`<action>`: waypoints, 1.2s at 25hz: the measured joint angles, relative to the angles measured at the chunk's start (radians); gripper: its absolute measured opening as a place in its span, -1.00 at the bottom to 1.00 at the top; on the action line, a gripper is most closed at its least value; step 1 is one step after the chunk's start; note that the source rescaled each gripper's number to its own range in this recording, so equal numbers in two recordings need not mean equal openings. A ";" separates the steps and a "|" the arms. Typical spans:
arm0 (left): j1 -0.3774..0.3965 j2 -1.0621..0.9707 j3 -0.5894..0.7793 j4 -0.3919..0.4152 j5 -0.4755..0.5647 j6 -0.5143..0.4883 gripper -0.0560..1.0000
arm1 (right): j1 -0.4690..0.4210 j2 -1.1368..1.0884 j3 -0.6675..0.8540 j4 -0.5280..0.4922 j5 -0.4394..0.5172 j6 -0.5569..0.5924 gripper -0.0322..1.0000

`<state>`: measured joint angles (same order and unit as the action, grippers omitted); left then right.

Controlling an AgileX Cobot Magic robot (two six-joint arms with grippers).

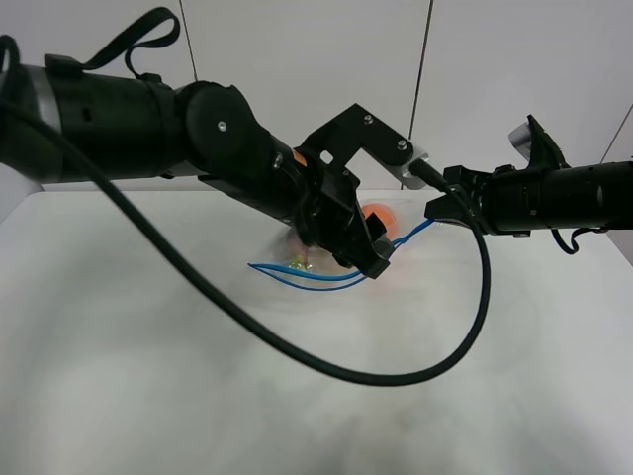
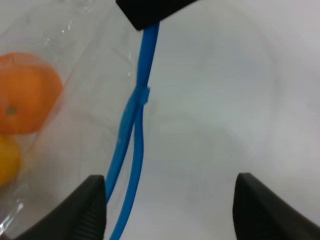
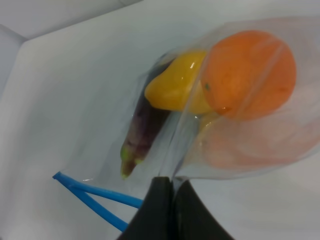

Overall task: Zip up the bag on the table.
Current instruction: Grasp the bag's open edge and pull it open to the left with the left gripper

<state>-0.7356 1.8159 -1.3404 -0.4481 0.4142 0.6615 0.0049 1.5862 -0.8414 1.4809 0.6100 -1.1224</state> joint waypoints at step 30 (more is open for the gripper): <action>-0.031 0.240 -0.250 0.029 0.031 -0.038 1.00 | 0.000 0.000 0.000 -0.014 0.042 0.000 -0.94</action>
<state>-0.7662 2.0561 -1.5901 -0.4191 0.4450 0.6230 0.0049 1.5862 -0.8414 1.4666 0.6521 -1.1224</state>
